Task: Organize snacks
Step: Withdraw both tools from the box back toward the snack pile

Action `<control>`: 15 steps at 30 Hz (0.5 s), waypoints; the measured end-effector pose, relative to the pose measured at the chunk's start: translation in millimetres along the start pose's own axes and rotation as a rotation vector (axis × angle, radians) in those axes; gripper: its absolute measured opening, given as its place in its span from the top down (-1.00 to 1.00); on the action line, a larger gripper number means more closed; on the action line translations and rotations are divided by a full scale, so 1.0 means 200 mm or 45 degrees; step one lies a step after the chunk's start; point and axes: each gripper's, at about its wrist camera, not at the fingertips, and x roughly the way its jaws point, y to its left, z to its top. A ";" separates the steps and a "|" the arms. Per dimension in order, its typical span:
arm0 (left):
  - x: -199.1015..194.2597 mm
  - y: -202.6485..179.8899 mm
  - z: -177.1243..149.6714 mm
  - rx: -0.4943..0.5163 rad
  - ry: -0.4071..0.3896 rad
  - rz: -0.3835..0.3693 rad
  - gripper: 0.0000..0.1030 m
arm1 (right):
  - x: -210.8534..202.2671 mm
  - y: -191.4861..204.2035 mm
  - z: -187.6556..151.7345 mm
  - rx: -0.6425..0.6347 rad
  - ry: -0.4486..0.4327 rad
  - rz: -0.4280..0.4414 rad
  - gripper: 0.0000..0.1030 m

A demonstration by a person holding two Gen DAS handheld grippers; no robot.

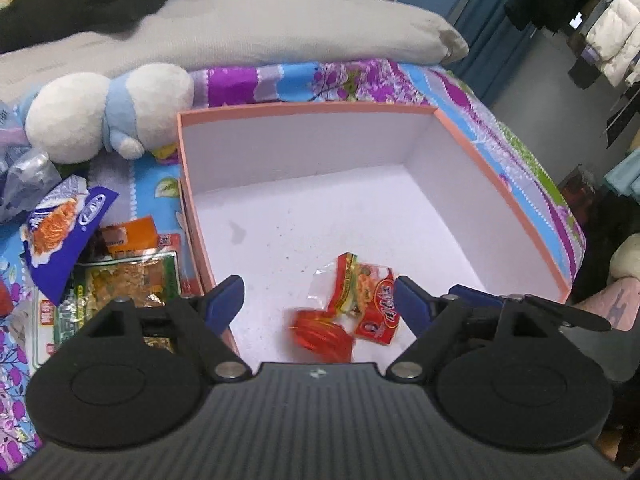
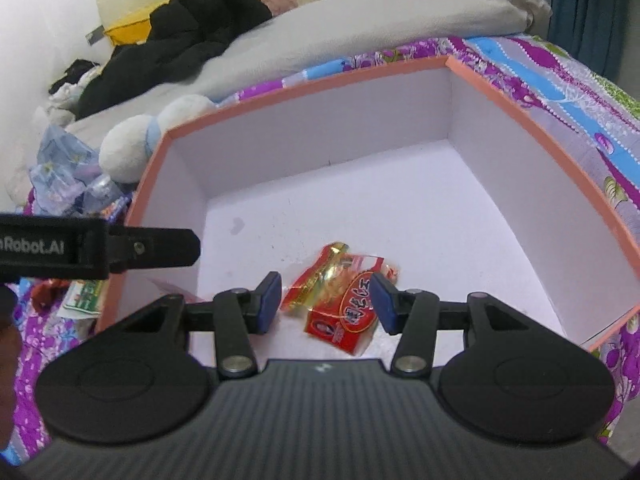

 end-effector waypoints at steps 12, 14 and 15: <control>-0.60 -0.13 -0.05 0.155 -0.280 0.127 -0.65 | -0.46 0.13 0.06 0.003 -0.247 0.045 -0.02; -0.71 -0.12 -0.08 0.139 -0.315 0.120 -0.65 | -0.54 0.17 0.05 -0.005 -0.284 0.054 -0.02; -0.76 -0.11 -0.09 0.127 -0.332 0.116 -0.65 | -0.58 0.19 0.05 -0.012 -0.303 0.060 -0.02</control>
